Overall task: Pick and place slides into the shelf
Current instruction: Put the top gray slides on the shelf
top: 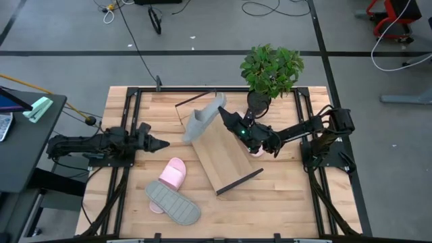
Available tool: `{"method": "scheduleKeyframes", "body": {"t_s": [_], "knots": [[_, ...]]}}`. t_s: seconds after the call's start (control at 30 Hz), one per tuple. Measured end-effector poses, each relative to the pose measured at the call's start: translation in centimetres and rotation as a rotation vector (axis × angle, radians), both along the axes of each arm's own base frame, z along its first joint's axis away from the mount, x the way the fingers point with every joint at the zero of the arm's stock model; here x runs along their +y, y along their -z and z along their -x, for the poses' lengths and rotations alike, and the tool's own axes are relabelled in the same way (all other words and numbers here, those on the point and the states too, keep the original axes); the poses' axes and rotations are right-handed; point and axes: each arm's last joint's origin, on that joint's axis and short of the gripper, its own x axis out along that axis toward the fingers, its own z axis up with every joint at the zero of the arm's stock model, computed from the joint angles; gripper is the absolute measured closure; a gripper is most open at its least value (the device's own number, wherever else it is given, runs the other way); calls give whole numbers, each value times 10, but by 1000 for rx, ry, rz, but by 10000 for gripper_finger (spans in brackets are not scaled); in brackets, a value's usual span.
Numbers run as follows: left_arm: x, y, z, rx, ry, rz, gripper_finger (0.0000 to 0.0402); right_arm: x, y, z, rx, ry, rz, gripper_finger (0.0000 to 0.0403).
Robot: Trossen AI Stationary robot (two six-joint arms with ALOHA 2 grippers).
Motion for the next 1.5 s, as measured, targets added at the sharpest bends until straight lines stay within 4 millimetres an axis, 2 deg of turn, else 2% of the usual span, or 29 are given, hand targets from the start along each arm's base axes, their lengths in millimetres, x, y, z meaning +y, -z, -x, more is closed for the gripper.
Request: {"method": "scheduleKeyframes", "body": {"t_s": [0.33, 0.53, 0.73, 0.93, 1.1, 1.27, 1.33, 1.5], "knots": [[2, -1, 0, -25, -76, 254, 169, 1, -1, -1, 13, -30, 27, 385], [3, -2, 0, -46, -102, 430, 134, 1, -6, 1, -27, -45, 52, 385], [5, -4, 1, -99, -155, 545, 127, 4, -10, 1, -45, -67, 82, 385], [7, -9, 1, -168, -196, 579, 136, 5, -14, 3, -82, -86, 113, 386], [7, -9, -4, -129, -206, 579, 139, 5, -17, 4, -95, -85, 134, 386], [7, -26, -13, -122, -214, 529, 134, 5, -17, 4, -94, -85, 136, 386], [7, -26, -18, -108, -219, 491, 135, 4, -18, 4, -100, -80, 144, 386], [6, -28, -32, -119, -188, 448, 138, 5, -29, 1, -113, -66, 174, 386]]}}
